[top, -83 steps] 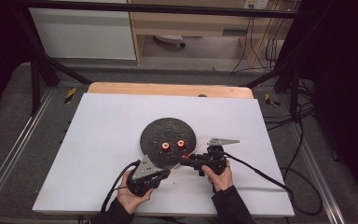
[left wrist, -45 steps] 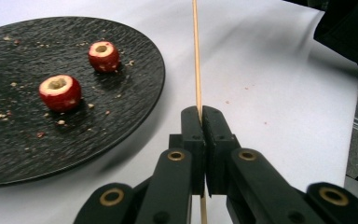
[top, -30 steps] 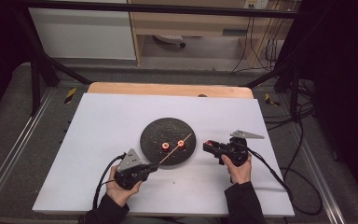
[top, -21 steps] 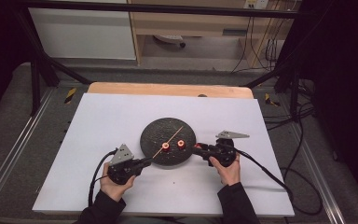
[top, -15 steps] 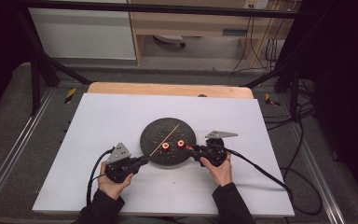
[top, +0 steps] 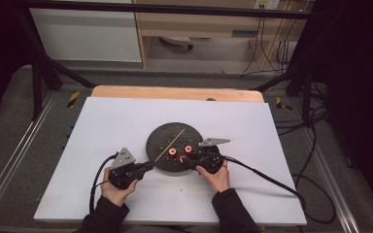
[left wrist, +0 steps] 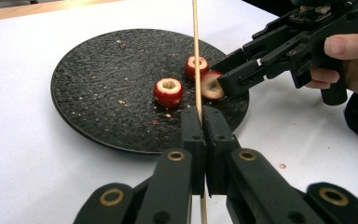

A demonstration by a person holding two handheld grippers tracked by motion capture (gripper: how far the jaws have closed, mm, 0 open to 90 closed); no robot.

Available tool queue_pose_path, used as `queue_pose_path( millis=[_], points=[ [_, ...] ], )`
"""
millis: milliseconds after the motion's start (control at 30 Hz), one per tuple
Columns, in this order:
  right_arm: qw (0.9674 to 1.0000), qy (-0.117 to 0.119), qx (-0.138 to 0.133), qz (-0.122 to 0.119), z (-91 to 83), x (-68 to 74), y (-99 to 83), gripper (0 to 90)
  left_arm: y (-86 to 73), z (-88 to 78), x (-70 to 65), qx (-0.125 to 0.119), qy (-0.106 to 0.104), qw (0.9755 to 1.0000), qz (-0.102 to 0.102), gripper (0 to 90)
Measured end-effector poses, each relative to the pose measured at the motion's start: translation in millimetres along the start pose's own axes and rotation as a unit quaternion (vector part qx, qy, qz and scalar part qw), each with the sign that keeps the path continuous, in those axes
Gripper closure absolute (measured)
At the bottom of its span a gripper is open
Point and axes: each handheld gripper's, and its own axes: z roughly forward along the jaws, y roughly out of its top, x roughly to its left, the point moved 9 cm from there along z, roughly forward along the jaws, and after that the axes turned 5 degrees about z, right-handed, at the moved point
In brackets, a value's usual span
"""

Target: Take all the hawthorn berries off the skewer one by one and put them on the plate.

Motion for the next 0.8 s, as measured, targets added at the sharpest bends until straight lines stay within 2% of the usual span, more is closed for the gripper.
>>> queue_pose_path(
  millis=[167,333,500,600,800],
  points=[
    [0.9999,-0.006,-0.008,-0.012,-9.4,-0.3,4.4,48.4,1.1,-1.8,1.5,-0.003,0.001,1.0,-0.002,87.8],
    [0.9995,-0.009,-0.026,-0.013,-25.4,-4.5,6.5,33.3,2.1,-2.5,3.2,-0.002,0.003,1.0,-0.003,87.8],
    [0.9992,-0.022,-0.023,-0.023,-41.8,-16.5,-2.9,16.1,4.0,-1.8,4.1,0.003,0.008,1.0,-0.005,87.8],
    [0.9991,-0.028,-0.021,-0.026,-50.0,-23.3,-9.6,9.7,4.7,-0.6,5.3,0.009,0.013,0.9999,-0.007,87.8],
    [0.9985,-0.041,-0.02,-0.032,-61.6,-40.9,-21.5,4.8,7.2,1.6,12.0,0.018,0.019,0.9995,-0.018,87.8]
  ],
)
